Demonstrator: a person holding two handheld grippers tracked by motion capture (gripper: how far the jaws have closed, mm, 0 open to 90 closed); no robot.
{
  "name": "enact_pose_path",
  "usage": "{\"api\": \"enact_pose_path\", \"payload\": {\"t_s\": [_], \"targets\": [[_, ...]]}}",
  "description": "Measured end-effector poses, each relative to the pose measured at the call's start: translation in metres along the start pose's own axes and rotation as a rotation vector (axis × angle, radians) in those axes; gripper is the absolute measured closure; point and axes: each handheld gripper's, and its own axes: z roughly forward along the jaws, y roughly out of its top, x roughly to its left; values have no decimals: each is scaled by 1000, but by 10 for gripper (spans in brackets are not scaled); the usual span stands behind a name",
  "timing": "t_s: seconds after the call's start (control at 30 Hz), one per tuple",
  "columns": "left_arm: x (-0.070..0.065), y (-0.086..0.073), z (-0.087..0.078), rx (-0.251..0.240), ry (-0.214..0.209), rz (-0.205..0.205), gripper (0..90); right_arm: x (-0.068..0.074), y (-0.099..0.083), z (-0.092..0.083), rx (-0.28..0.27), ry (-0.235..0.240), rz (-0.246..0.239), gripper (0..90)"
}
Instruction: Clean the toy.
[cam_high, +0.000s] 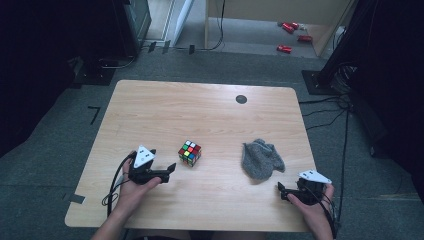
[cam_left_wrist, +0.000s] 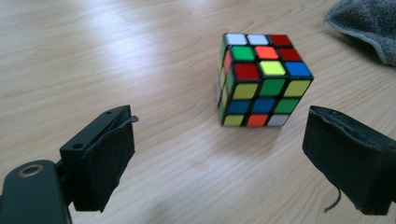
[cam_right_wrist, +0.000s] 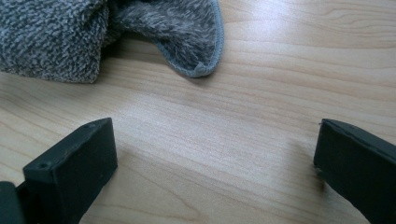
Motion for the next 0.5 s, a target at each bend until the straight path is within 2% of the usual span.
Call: {"api": "enact_pose_path", "payload": {"t_s": [0.1, 0.2, 0.3, 0.5], "targets": [[10, -5, -12, 1, 7, -20, 94, 0, 0, 0, 1, 0, -2, 0], [20, -11, -21, 8, 42, -45, 94, 0, -1, 0, 4, 8, 2, 0], [29, -18, -30, 17, 59, -66, 94, 0, -1, 0, 3, 9, 3, 0], [42, -35, -41, 40, 104, -80, 94, 0, -1, 0, 4, 9, 3, 0]]}}
